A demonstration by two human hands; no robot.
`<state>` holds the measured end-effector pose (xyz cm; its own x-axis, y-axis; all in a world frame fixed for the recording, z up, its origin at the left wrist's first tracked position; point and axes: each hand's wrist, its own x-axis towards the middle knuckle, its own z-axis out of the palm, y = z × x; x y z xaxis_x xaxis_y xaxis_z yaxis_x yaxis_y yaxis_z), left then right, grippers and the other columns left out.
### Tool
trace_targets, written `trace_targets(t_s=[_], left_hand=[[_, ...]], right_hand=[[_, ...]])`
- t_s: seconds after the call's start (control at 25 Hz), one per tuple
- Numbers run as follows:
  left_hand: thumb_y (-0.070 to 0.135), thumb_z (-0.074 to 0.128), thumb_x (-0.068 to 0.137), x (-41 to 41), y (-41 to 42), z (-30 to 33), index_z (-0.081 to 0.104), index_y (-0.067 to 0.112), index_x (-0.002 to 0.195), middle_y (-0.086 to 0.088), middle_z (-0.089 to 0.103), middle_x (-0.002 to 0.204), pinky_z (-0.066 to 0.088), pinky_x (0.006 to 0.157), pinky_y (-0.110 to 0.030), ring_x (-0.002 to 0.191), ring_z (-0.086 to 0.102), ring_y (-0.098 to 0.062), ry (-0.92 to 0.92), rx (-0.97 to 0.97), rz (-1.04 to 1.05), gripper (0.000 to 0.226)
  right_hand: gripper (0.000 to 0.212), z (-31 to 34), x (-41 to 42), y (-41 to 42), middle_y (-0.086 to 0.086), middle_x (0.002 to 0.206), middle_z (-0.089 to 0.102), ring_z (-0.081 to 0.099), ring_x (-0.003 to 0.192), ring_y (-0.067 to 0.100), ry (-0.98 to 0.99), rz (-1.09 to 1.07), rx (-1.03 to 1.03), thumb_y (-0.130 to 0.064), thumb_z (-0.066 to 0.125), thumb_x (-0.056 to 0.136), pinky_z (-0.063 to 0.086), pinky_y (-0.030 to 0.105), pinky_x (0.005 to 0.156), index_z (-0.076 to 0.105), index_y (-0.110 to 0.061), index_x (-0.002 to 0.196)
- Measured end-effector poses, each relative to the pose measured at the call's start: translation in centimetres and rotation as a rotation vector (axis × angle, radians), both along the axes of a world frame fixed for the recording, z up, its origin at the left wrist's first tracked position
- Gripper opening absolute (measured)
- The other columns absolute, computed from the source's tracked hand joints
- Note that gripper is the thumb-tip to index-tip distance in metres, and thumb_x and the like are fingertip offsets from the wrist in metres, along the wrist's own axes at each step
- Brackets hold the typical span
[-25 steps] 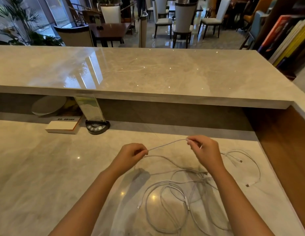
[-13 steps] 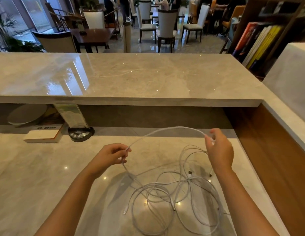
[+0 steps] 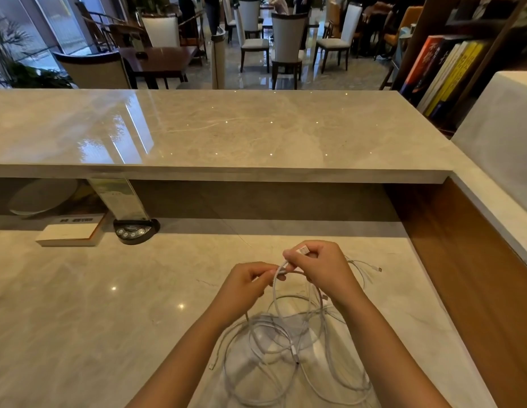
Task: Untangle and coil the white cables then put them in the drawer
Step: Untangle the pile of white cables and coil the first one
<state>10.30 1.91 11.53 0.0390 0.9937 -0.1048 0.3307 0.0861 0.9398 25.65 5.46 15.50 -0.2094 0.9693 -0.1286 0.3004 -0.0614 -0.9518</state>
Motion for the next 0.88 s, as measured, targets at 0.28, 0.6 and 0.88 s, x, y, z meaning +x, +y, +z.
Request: trace_targets(t_s=[0.28,0.6,0.88], left_hand=[[0.016,0.059,0.087,0.4,-0.3,1.2,0.073,0.016,0.077,0.022,0.068,0.065,0.041,0.052,-0.008,0.055,0.055,0.006,-0.047,-0.070,0.066,0.017],[0.018,0.051,0.092,0.0,0.4,1.3,0.066,0.011,0.065,0.006,0.046,0.051,0.028,0.045,-0.017,0.049,0.030,-0.010,-0.298,-0.213,0.209,0.032],[0.018,0.054,0.092,0.1,0.9,1.4,0.072,0.014,0.074,0.008,0.051,0.051,0.029,0.046,-0.018,0.050,0.034,-0.007,-0.346,-0.271,0.256,0.026]], right_hand=[[0.012,-2.0,0.2,0.6,-0.005,0.081,0.064,0.053,0.072,0.004,-0.268,-0.142,0.239,-0.028,0.070,0.080,0.036,0.011,0.057,0.066,-0.017,0.084],[0.038,-4.3,1.0,-0.6,-0.006,0.092,0.063,0.051,0.091,0.012,-0.522,0.151,0.634,-0.045,0.045,0.087,0.037,0.027,0.078,0.069,-0.021,0.106],[0.038,-1.6,2.3,-0.6,-0.002,0.082,0.076,0.068,0.079,0.008,0.081,0.177,-0.017,-0.016,0.056,0.091,0.049,0.016,0.079,0.046,-0.033,0.122]])
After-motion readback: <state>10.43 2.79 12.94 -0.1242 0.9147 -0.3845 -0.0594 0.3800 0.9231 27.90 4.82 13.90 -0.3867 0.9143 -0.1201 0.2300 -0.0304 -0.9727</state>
